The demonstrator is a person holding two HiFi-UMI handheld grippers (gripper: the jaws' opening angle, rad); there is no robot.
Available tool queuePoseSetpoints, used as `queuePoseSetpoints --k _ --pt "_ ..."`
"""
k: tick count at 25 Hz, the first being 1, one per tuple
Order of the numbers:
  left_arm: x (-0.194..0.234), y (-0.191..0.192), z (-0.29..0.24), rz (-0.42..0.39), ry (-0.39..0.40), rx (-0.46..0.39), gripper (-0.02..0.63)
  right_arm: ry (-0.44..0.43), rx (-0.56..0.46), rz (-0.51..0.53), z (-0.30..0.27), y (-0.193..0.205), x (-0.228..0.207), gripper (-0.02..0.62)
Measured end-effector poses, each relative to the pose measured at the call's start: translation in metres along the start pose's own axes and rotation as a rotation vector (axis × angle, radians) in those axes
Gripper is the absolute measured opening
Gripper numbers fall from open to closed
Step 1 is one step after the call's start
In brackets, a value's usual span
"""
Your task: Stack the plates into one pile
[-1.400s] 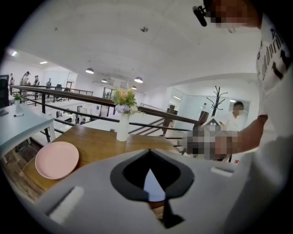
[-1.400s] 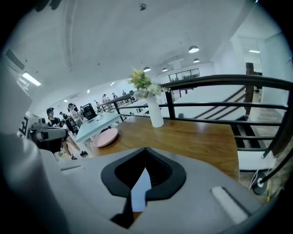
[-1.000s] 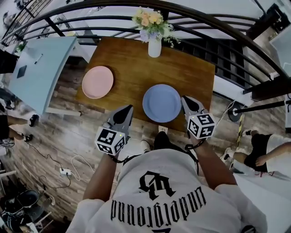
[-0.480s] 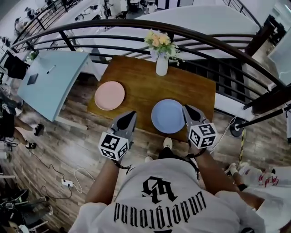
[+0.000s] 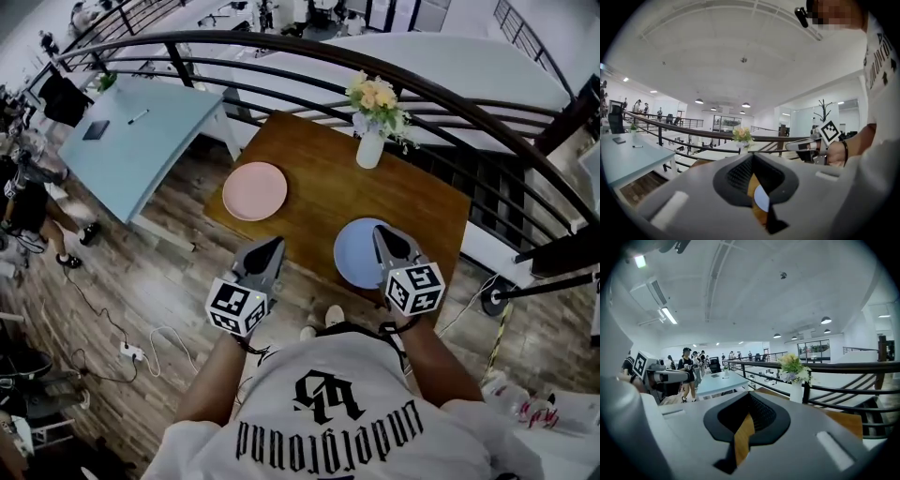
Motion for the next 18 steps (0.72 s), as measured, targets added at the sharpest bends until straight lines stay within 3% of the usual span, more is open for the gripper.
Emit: queuePoseSetpoints --k 10,18 --pt "0.036 0.003 0.009 0.007 -0.192 0.016 0.046 -0.2 0.025 -0.012 -0.072 -0.002 0.012 0.003" --pt "0.04 0.008 0.009 0.003 -0.273 0.007 0.046 -0.331 0.038 -0.025 -0.097 0.0 0.02 0.003"
Point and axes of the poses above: the fingertips, and each gripper's own axes: z backward along the fingers, x to its left, y out of its underside, the point moved 1 cm from there along z, backward along the fingers, and after that the axes turned 14 degrees about -x, right-handed, at the moved point
